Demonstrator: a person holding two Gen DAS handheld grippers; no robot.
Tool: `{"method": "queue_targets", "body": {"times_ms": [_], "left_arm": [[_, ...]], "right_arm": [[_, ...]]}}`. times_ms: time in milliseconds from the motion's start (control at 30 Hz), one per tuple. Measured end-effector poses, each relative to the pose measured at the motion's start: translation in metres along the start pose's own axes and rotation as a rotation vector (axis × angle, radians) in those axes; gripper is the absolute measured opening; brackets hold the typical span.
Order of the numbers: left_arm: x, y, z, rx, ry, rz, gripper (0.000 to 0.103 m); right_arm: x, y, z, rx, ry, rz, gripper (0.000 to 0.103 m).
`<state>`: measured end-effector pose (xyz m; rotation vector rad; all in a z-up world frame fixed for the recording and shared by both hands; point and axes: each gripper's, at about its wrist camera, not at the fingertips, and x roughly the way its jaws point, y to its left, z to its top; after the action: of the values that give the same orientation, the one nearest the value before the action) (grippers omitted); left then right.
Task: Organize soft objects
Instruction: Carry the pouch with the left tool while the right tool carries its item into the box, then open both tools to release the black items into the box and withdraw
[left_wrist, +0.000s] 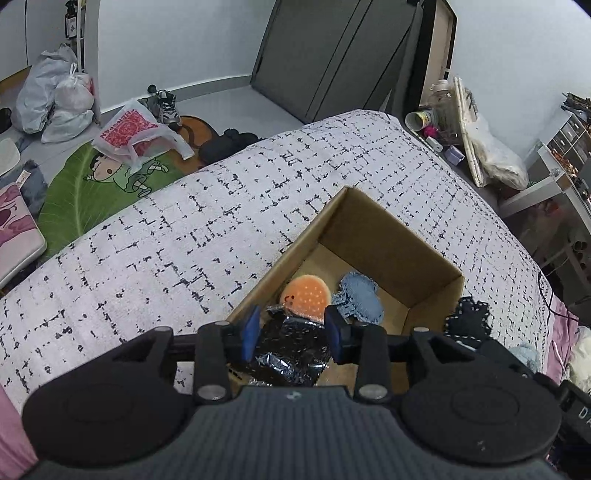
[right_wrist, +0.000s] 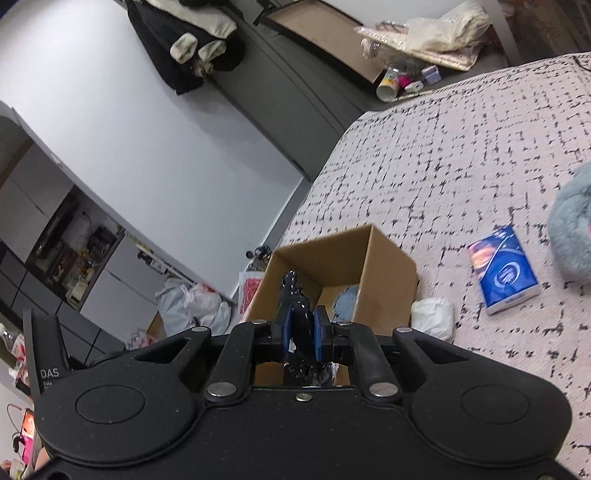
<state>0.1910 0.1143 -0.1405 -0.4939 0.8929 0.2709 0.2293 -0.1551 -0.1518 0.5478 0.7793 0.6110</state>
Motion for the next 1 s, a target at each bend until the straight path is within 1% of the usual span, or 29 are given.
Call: {"method": "queue_targets", "body": {"times_ms": [167, 200, 233, 300, 367, 433, 500, 533, 567, 633, 700, 767, 800, 867, 1000], "left_arm": [[-0.002, -0.001, -0.001, 0.006, 0.004, 0.004, 0.037], [-0.003, -0.001, -0.001, 0.007, 0.003, 0.002, 0.037], [-0.003, -0.001, -0.001, 0.008, 0.002, 0.001, 0.038], [-0.003, -0.002, -0.002, 0.013, 0.007, 0.009, 0.039], [-0.001, -0.002, -0.004, 0.014, 0.019, 0.017, 0.039], [-0.002, -0.003, -0.007, 0.014, 0.03, 0.025, 0.039], [-0.003, -0.005, -0.009, 0.02, 0.034, 0.03, 0.039], [-0.005, -0.007, -0.01, 0.028, 0.036, 0.034, 0.041], [-0.007, -0.009, -0.011, 0.036, 0.037, 0.039, 0.044], [-0.01, -0.013, -0.013, 0.05, 0.036, 0.049, 0.05], [-0.014, -0.017, -0.016, 0.063, 0.032, 0.059, 0.054], [-0.017, -0.021, -0.018, 0.075, 0.032, 0.066, 0.065], [-0.019, -0.023, -0.019, 0.078, 0.03, 0.069, 0.068], [-0.024, -0.027, -0.02, 0.086, 0.023, 0.077, 0.077], [-0.032, -0.036, -0.021, 0.099, 0.017, 0.081, 0.08]], "right_arm": [[0.003, 0.005, -0.005, -0.014, 0.023, 0.006, 0.013], [0.003, 0.006, -0.005, -0.016, 0.03, 0.007, 0.015], [0.005, 0.006, -0.006, -0.016, 0.045, 0.012, 0.02], [0.007, 0.005, -0.007, -0.005, 0.064, 0.016, 0.02], [0.006, 0.005, -0.008, 0.001, 0.074, 0.001, 0.03], [0.002, 0.005, -0.008, -0.004, 0.065, -0.023, 0.054], [-0.004, 0.007, -0.007, -0.021, 0.046, -0.037, 0.064], [-0.008, 0.008, -0.007, -0.029, 0.041, -0.041, 0.064], [-0.01, 0.009, -0.006, -0.032, 0.041, -0.041, 0.066], [-0.015, 0.009, -0.004, -0.034, 0.039, -0.043, 0.073], [-0.021, 0.01, -0.004, -0.042, 0.034, -0.056, 0.077], [-0.024, 0.011, -0.002, -0.057, 0.035, -0.067, 0.08], [-0.027, 0.011, -0.001, -0.061, 0.036, -0.071, 0.082], [-0.031, 0.009, 0.002, -0.062, 0.038, -0.073, 0.086], [-0.042, 0.004, 0.006, -0.055, 0.021, -0.092, 0.095]]}}
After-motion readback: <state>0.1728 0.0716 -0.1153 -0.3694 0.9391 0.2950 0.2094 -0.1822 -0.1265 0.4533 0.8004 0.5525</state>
